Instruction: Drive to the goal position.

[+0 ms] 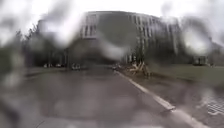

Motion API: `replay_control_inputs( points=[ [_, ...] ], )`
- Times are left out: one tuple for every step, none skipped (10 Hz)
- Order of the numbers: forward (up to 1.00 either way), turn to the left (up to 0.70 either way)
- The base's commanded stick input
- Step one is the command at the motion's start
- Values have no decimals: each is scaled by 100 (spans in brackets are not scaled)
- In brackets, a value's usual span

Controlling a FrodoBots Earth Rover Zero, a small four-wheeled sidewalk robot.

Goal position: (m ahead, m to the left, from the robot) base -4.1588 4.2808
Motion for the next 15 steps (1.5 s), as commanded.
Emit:
replay_control_inputs(
  points=[
    [100,0],
    [100,0],
    [100,0],
    [100,0],
    [100,0],
    [100,0],
    [100,0],
    [100,0],
    [100,0],
    [100,0],
    [100,0],
    [100,0],
    [100,0],
    [100,5],
    [100,27]
  ],
)
